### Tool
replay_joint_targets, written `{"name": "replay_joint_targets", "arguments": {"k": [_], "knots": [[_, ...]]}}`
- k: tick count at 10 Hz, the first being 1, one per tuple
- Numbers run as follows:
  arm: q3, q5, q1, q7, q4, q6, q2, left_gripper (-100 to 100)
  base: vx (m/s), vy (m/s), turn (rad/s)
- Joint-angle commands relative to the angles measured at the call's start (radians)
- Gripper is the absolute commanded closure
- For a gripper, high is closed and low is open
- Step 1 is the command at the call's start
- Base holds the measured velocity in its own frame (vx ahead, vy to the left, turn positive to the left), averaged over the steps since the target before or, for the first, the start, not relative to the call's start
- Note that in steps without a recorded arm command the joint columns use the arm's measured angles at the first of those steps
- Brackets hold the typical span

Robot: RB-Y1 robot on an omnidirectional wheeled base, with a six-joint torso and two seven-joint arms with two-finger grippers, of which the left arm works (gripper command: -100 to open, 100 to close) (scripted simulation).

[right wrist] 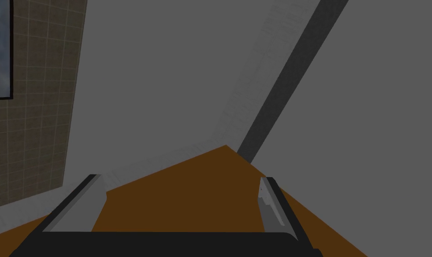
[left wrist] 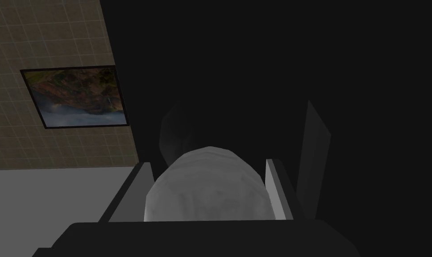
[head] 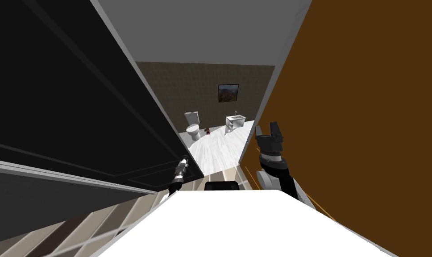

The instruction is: Pull the door open

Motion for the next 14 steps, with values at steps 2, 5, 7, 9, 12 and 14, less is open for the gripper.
{"name": "replay_joint_targets", "arguments": {"k": [2,5,7,9,12,14], "knots": [[-0.003,-0.001,0.001,0.000,0.000,0.000,-0.003,100,-0.026,0.004,-0.007],[-0.003,-0.001,0.001,0.000,0.000,0.000,-0.003,100,-0.008,-0.001,0.000],[-0.008,0.011,0.000,0.043,0.003,0.002,0.001,100,-0.019,0.012,-0.028],[-0.016,0.027,-0.003,0.095,0.006,0.002,0.004,100,-0.031,0.013,-0.039],[-0.025,0.047,-0.006,0.159,0.010,0.002,0.007,100,-0.031,0.010,-0.036],[-0.034,0.066,-0.009,0.216,0.013,0.002,0.011,100,-0.037,0.013,-0.044]]}}
